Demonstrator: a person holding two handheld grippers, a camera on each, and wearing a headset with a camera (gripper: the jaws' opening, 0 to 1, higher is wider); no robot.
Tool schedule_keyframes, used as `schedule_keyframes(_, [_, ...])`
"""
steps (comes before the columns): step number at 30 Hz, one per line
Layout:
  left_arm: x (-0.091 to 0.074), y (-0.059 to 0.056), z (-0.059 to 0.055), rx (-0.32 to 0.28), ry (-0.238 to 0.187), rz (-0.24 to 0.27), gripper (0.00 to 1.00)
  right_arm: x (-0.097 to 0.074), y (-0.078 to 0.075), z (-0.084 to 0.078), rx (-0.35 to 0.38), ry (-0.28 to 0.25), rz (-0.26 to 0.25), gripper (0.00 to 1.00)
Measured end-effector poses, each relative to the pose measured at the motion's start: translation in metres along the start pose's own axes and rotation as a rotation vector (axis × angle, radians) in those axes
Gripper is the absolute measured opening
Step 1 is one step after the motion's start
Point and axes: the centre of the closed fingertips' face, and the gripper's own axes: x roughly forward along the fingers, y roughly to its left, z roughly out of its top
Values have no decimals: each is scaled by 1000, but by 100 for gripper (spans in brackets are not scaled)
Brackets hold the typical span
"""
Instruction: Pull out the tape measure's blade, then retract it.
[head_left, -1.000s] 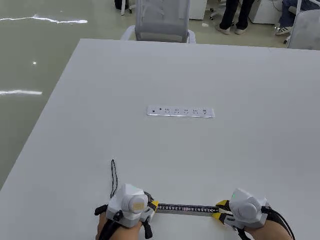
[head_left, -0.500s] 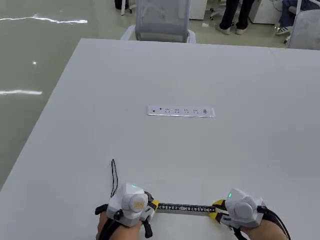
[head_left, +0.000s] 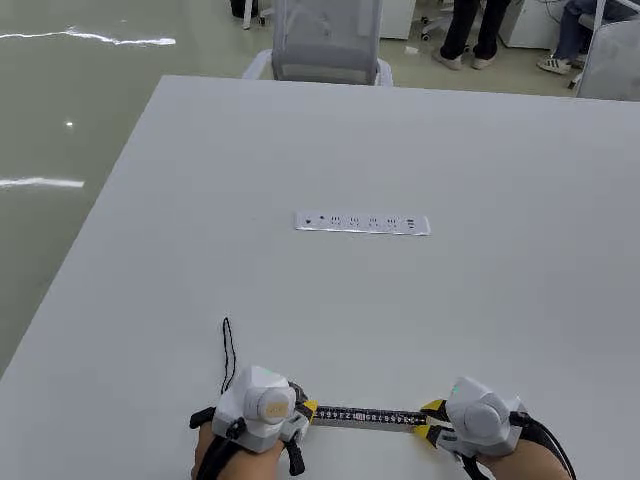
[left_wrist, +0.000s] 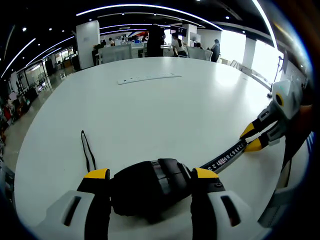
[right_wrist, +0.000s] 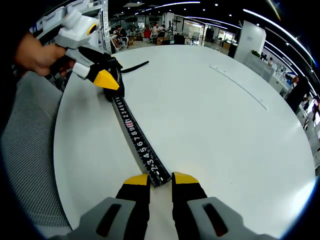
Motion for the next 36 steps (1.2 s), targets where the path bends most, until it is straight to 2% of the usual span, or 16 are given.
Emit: schedule_keyframes(36, [0, -2, -1, 18, -7, -7, 61, 9, 11, 15, -3, -10, 34, 14])
